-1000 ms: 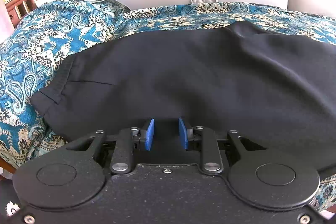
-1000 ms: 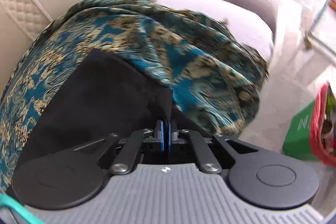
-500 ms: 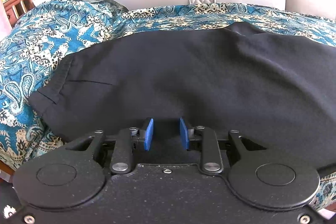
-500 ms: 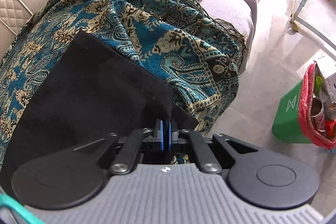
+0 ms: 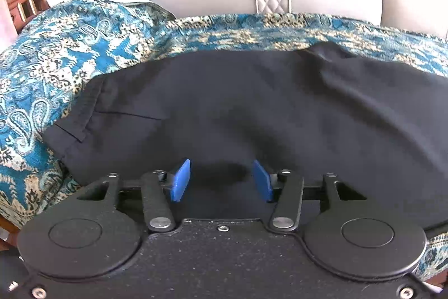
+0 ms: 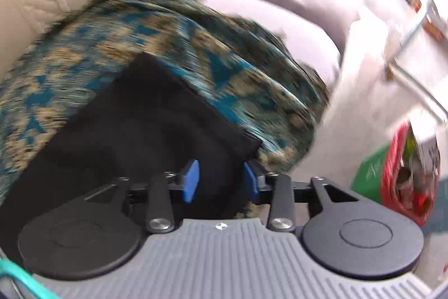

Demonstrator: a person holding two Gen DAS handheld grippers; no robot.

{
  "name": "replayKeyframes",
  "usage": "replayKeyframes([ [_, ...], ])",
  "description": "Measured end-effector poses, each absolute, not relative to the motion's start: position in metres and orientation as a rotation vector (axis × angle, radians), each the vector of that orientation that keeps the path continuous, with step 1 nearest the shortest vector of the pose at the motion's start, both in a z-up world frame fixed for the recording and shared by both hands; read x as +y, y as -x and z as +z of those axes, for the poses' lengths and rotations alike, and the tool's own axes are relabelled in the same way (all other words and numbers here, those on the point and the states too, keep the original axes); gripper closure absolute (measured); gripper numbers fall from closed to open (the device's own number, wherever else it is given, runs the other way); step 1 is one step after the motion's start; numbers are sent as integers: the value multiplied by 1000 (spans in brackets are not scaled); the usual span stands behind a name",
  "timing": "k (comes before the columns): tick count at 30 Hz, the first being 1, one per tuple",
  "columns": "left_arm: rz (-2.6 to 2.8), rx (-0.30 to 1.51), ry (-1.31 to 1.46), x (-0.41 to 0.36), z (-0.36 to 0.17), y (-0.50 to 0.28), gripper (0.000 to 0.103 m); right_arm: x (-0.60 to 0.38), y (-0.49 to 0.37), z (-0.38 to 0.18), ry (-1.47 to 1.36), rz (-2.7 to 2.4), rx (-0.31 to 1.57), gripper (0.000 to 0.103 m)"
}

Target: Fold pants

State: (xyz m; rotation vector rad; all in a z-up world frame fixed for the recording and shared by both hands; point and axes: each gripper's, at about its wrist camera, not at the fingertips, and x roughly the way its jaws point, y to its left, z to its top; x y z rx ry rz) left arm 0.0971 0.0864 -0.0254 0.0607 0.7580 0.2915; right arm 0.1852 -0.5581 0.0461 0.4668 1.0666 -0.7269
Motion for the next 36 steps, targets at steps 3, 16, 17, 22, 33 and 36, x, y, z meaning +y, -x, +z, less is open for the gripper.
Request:
replayKeyframes([
  [3,292,744,-57,89,-23,-91,53,-526,-198,67,-427,-605,1011,36],
  [16,281,757,-8,99,-43,-68,51,-258,-270,66,-121,117,989,29],
  [17,282,755,-2,100,-43,-68,51,-233,-275,62,-95,164,995,29],
  [22,269,737,21,104,-45,-65,48,-140,-295,45,-88,321,1007,29],
  [33,234,702,23,107,-48,-59,45,-20,-334,6,98,363,1012,65],
  [36,231,703,27,107,-48,-59,45,-23,-346,11,21,340,999,63],
])
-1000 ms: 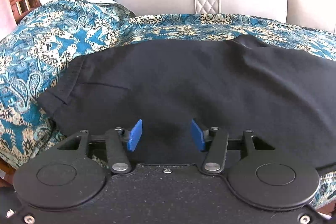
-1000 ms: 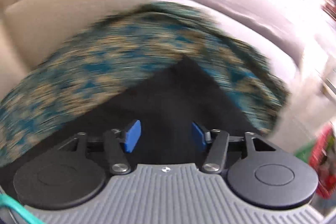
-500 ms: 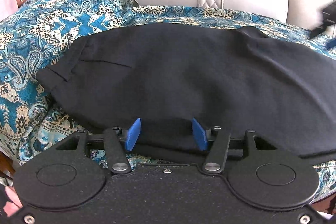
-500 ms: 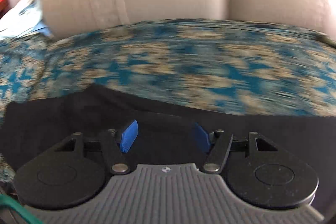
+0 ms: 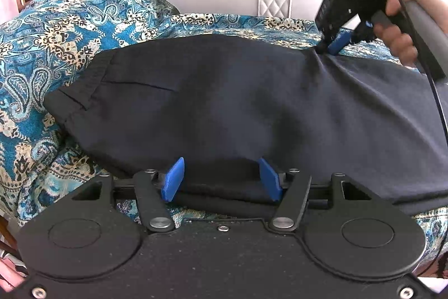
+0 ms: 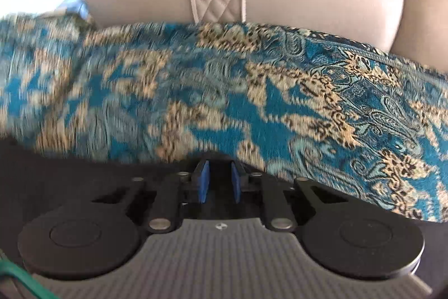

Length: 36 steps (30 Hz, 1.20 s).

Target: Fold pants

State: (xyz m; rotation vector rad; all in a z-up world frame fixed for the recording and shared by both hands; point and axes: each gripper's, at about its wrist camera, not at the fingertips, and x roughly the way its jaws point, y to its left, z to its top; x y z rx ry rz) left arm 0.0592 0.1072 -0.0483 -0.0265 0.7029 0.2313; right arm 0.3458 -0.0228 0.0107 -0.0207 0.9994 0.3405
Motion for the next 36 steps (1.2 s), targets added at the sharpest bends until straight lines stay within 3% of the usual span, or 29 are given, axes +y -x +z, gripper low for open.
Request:
replayKeyframes([
  [9,227,724,33,110,-46,-61,44,-44,-281,34,48,466,815,50],
  [17,231,745,36,111,-45,-66,44,-70,-190,-2,165,459,786,47],
  [25,244,757,41,110,-44,-69,43,-110,-107,-23,196,405,636,37],
  [36,281,773,56,112,-45,-71,35,-225,-85,-37,44,65,561,31],
])
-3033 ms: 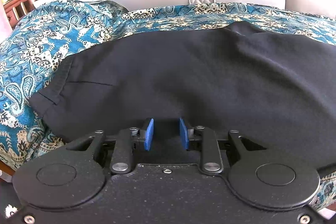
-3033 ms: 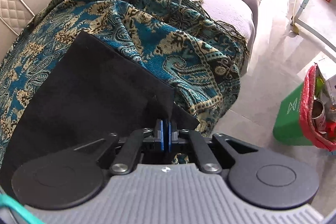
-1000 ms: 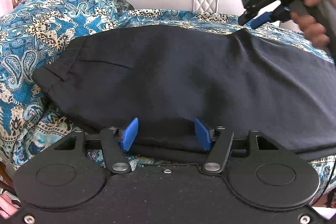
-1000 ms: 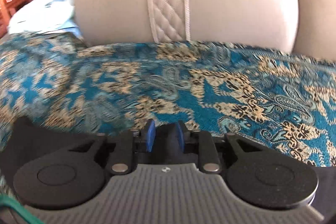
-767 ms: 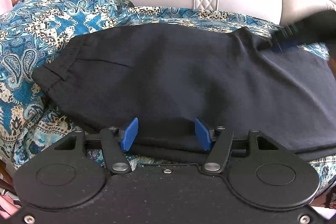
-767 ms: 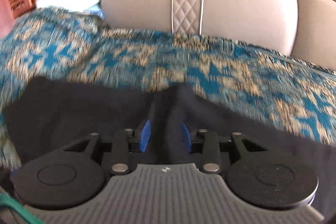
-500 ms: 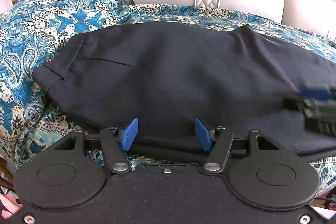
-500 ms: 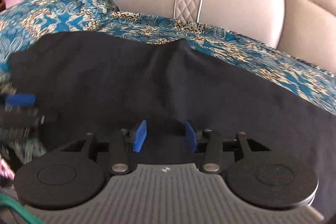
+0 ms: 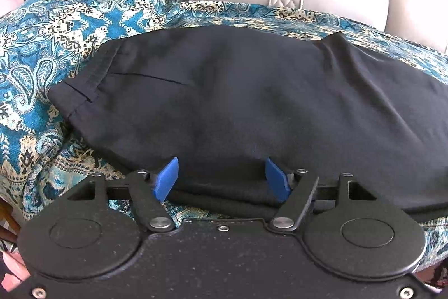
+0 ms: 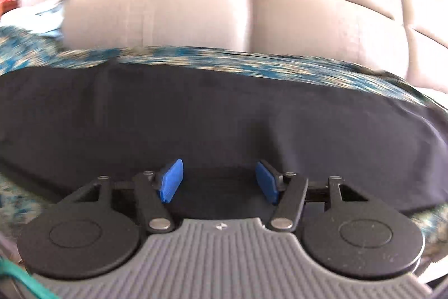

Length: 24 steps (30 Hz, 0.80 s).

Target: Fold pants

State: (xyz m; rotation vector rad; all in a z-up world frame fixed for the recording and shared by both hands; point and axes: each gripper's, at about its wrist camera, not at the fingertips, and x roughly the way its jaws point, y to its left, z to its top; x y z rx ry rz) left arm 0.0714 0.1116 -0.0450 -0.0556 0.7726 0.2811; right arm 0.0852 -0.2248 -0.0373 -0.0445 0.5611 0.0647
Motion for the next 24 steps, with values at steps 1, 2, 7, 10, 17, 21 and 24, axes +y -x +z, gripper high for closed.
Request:
replayKeyframes([
  [1,286,776,55,111,-45,-72,34,-234,-85,-38,35,36,560,31],
  [2,291,779,54,110,-44,-72,34,-246,-84,-38,23,1,563,31],
  [7,310,777,34,93,-35,-74,38,-292,-80,-41,-61,-123,569,29],
  [10,258,730,-1,67,-29,-74,38,-312,-77,-43,-77,-219,571,28],
  [17,112,695,-83,-4,-35,-82,38,-338,-77,-44,-57,-319,565,28],
  [21,75,751,-115,-28,-50,-81,38,-371,-84,-42,-145,-384,573,28],
  [24,78,759,-102,-29,-53,-79,36,-401,-87,-40,-224,-442,571,28],
])
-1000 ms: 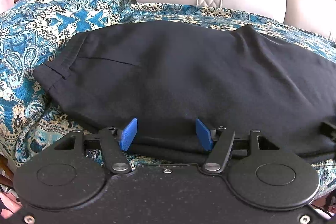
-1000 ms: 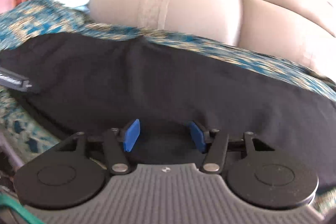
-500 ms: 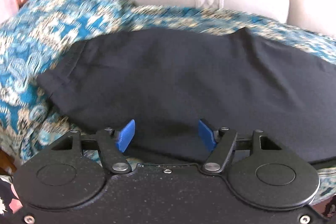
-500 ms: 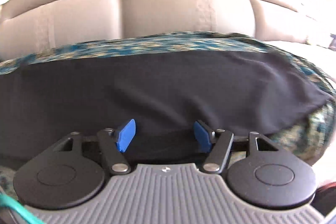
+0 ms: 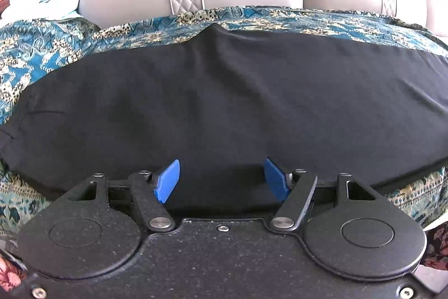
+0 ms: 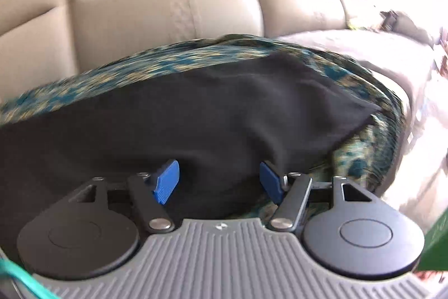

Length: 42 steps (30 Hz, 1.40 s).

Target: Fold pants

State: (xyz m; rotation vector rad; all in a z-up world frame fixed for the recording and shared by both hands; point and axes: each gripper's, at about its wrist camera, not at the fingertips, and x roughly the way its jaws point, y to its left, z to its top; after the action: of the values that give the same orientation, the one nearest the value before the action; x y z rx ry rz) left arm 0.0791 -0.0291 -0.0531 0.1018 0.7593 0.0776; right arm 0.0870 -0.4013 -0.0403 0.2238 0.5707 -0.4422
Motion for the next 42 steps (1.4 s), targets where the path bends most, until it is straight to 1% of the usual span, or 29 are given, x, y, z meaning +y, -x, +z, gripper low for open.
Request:
replayKeyframes([
  [5,81,799,-38,-14,-52,-84,30,-455,-81,-39,-417,-542,529,28],
  [10,96,802,-85,-16,-52,-87,26,-505,-68,-42,-633,-612,457,28],
  [16,111,842,-62,-13,-50,-95,20,-542,-59,-48,-775,-681,384,28],
  [19,119,845,-70,-14,-50,-97,19,-553,-61,-51,-812,-677,366,28],
  [21,125,849,-73,-16,-49,-99,19,-556,-65,-52,-793,-690,379,32],
  [22,127,851,-74,-16,-49,-99,19,-557,-67,-52,-780,-700,386,39],
  [23,128,852,-75,-16,-49,-100,19,-559,-68,-52,-772,-708,397,43],
  [25,130,854,-76,-17,-48,-101,19,-563,-70,-54,-768,-732,421,49],
  [27,132,856,-74,-17,-48,-101,18,-566,-69,-55,-776,-739,425,49],
  [29,136,856,-72,-17,-48,-101,18,-565,-70,-54,-760,-727,430,53],
  [36,138,856,-70,-19,-49,-102,18,-555,-84,-51,-642,-730,473,53],
  [38,139,855,-70,-19,-48,-102,18,-556,-86,-49,-632,-735,475,63],
  [39,140,854,-71,-19,-49,-102,18,-555,-87,-48,-622,-739,479,69],
  [40,140,853,-71,-19,-49,-101,18,-555,-87,-47,-611,-744,483,77],
  [41,140,853,-70,-20,-49,-101,18,-554,-88,-46,-600,-747,484,82],
  [42,141,852,-70,-20,-49,-101,18,-553,-88,-44,-594,-749,482,85],
])
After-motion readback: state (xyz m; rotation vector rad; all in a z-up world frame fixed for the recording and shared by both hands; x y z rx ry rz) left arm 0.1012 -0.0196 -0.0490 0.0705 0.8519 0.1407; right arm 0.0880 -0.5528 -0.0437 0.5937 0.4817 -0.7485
